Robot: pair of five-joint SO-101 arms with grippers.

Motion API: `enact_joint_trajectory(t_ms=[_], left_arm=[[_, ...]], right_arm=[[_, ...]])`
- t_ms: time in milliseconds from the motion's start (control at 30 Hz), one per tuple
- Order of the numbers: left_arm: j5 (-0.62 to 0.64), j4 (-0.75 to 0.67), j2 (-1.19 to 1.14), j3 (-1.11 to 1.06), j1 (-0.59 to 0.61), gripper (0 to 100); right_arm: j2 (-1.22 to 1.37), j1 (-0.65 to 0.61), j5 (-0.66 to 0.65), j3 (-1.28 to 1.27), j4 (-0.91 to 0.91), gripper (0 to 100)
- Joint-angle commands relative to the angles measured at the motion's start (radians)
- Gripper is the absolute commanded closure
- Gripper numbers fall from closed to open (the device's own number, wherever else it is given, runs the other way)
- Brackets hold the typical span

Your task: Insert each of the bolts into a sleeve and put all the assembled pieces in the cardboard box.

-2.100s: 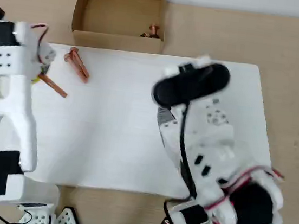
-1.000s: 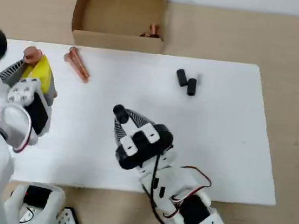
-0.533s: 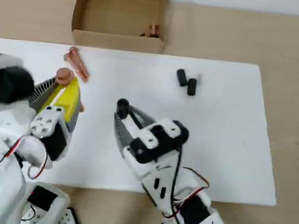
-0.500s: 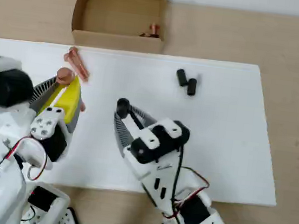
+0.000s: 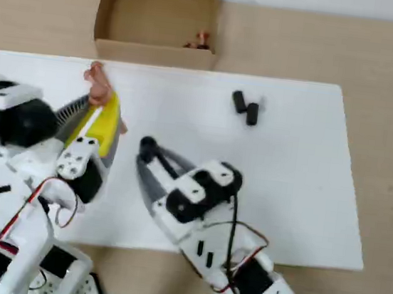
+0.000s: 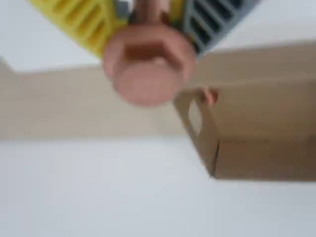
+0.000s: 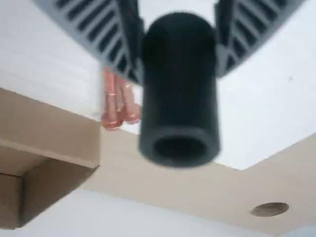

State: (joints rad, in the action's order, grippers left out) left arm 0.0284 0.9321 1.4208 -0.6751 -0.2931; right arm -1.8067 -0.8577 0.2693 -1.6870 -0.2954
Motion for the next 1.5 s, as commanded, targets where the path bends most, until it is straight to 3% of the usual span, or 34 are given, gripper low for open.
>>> enact_joint_trajectory(t_ms=[0, 233, 533, 933, 1467], left_arm=[[0.002, -0.040, 0.001, 0.003, -0.015, 100], [0.005, -0.035, 0.001, -0.048, -0.026, 100], [-0.025, -0.104, -0.001, -0.106, -0.164, 100], [-0.169, -0.147, 0.004, -0.117, -0.160, 100], [-0.184, -0.146, -0.001, -0.120, -0.167, 99]], right_arm=[[-0.139, -0.018, 0.006, 0.001, 0.018, 98.9], [-0.139, -0.018, 0.006, 0.001, -0.026, 98.9], [-0.139, -0.018, 0.006, 0.001, -0.026, 98.9], [-0.139, -0.018, 0.005, 0.001, -0.028, 98.9], [-0.139, -0.018, 0.005, 0.001, -0.060, 98.9]])
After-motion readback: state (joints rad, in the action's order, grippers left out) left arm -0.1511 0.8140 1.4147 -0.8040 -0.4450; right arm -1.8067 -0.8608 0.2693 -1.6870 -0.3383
